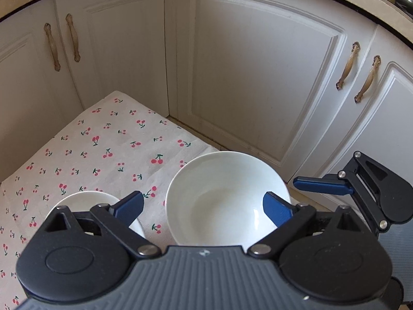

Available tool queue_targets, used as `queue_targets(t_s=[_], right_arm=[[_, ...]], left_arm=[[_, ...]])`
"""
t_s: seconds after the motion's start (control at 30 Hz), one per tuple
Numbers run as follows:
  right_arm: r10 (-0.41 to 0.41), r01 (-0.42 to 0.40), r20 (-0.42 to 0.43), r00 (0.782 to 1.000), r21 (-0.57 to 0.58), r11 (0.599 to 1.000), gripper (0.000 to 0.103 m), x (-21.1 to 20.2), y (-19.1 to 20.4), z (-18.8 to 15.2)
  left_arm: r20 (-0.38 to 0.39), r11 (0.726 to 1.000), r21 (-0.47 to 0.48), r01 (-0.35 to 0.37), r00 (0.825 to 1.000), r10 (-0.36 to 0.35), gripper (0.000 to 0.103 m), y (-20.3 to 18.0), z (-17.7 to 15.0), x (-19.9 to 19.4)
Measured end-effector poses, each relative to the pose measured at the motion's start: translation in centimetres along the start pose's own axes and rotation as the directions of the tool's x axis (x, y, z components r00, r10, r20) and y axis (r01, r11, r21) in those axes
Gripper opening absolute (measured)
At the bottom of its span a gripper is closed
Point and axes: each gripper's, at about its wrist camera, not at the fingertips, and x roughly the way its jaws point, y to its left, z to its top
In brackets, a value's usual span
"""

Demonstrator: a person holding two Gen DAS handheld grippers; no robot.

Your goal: Organize plates and bowls

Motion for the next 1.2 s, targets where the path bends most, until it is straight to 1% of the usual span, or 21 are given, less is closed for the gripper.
queue_targets(t_s=[0.07,0.33,0.47,0.53,0.67,0.97,1.2], right_arm=[[-0.002,0.002,-0.002,1.0,0.001,1.0,0.103,0.4,-0.1,0.0],[0.006,-0.006,-0.009,1.0,0.009,1.0,0.101,1.6,-0.4,0.3],[0.012,-0.012,-0.009,1.0,0.022,1.0,0.097,1.8,-0.5,0.4],[0.013,-0.013,-0.012,1.0,0.027,1.0,0.095,1.9,-0.7,0.4],[0.021,-0.021,-0.01,1.0,0.039,0.999,0.093,2.0,-0.7,0.3],[0.024,-0.024,-0.005,1.0,0.047,0.999,0.091,1.9,-1.0,0.4],[0.022,-0.021,-0.018,1.0,0.049,0.999,0.09,1.8,-1.0,0.7]], left_arm=[[-0.004,1.0,0.001,0.007,1.0,-0.007,0.097,0.1,0.1,0.4],[-0.018,0.999,0.002,0.036,0.999,-0.036,0.09,0.3,0.3,1.4],[-0.027,0.999,-0.005,0.051,0.998,-0.051,0.088,0.3,0.3,1.6],[-0.032,0.998,0.007,0.058,0.998,-0.058,0.084,0.0,0.2,1.7],[-0.034,0.997,0.008,0.075,0.997,-0.075,0.083,-0.1,0.3,1.8],[-0.032,0.997,0.001,0.079,0.996,-0.079,0.082,0.0,0.2,1.9],[-0.031,0.997,0.006,0.075,0.997,-0.075,0.082,0.0,0.1,1.8]])
